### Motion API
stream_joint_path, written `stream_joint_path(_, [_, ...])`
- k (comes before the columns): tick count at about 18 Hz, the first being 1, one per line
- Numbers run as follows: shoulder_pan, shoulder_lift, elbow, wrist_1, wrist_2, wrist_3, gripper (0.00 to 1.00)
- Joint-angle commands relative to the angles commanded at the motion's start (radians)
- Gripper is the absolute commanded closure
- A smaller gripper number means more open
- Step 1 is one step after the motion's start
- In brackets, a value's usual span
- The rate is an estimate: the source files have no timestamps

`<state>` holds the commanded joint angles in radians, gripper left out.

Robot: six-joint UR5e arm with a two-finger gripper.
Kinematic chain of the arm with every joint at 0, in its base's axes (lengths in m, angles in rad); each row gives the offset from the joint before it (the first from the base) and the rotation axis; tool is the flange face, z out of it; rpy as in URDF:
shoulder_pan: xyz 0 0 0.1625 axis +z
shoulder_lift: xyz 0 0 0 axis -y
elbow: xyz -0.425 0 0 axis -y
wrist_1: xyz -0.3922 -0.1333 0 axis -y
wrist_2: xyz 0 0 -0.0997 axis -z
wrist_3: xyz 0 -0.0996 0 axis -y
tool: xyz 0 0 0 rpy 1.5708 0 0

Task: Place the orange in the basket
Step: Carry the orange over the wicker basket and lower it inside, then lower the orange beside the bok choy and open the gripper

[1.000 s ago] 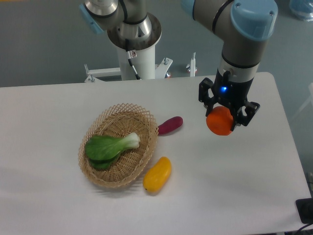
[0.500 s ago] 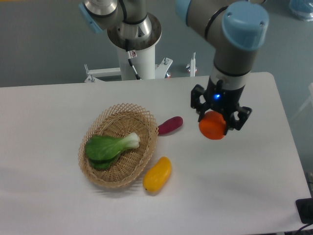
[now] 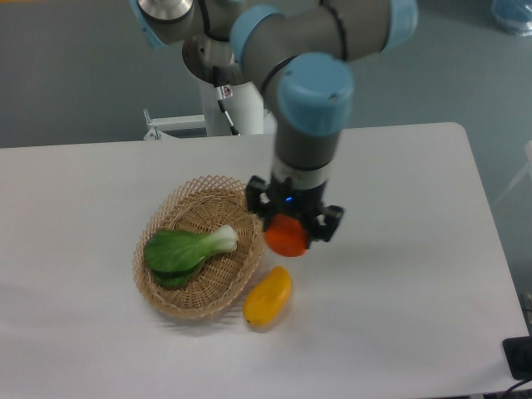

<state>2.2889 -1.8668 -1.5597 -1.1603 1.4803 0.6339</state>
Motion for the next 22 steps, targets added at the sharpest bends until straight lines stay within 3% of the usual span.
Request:
stream_joint_path(2, [-0.032,0.0,-0.068,0.077,0.0,-0.036,0.28])
stream_joint_path(3, [-0.043,0.008,-0.094,0.085,-0.002,-0.031,0.28])
stream_joint_path(5, [-0.069,0.027,-0.135,0.086,0.002,-0.025,0.28])
stream_joint_path(10, [-0.092,0.095,-0.244,0.083,0.081,0.156,0.28])
stream_joint_path(13, [-0.094,0.101,-0.301,0.082,0.133,0.268,0.28])
stream_joint_path(22, [-0.089,0.11,-0.365,0.079,0.155,0.28,0.28])
